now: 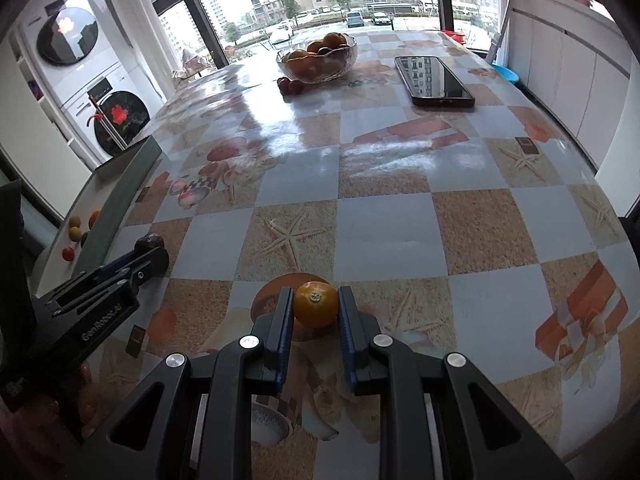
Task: Organize fruits
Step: 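Carry the mandarin and dark plum over the grey tray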
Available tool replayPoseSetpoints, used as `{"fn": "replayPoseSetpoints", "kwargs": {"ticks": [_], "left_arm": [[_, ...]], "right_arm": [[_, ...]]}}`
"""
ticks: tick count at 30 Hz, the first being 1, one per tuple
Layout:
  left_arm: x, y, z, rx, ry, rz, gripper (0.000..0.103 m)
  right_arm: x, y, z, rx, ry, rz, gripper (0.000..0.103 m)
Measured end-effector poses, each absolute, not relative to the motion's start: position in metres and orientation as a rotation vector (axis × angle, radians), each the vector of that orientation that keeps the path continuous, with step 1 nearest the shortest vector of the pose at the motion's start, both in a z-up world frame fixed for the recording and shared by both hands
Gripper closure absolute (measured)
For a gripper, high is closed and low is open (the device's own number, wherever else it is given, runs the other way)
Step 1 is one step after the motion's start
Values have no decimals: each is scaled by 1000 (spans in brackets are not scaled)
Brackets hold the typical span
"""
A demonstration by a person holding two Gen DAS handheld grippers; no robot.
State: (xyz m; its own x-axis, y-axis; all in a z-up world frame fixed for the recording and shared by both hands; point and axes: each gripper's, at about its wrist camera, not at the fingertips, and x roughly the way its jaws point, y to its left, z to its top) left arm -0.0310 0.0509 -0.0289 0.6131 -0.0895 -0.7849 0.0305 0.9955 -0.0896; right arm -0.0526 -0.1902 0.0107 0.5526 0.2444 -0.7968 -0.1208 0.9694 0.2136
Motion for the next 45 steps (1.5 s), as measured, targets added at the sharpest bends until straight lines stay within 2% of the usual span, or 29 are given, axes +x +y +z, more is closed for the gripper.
{"fn": "replayPoseSetpoints", "kwargs": {"ticks": [15, 29, 37, 45], "left_arm": [[-51, 104, 18, -121, 862, -58, 74], [-47, 216, 41, -179, 834, 129, 74], [-35, 267, 24, -258, 861, 208, 74], [-24, 265, 5, -221, 895, 248, 74]], "right_arm": [[-41, -174, 36, 145, 965, 262, 80], [-2, -67, 69, 76, 996, 482, 79], [15, 22, 81, -39, 1007, 608, 80], [27, 91, 65, -121, 1060, 688, 80]]}}
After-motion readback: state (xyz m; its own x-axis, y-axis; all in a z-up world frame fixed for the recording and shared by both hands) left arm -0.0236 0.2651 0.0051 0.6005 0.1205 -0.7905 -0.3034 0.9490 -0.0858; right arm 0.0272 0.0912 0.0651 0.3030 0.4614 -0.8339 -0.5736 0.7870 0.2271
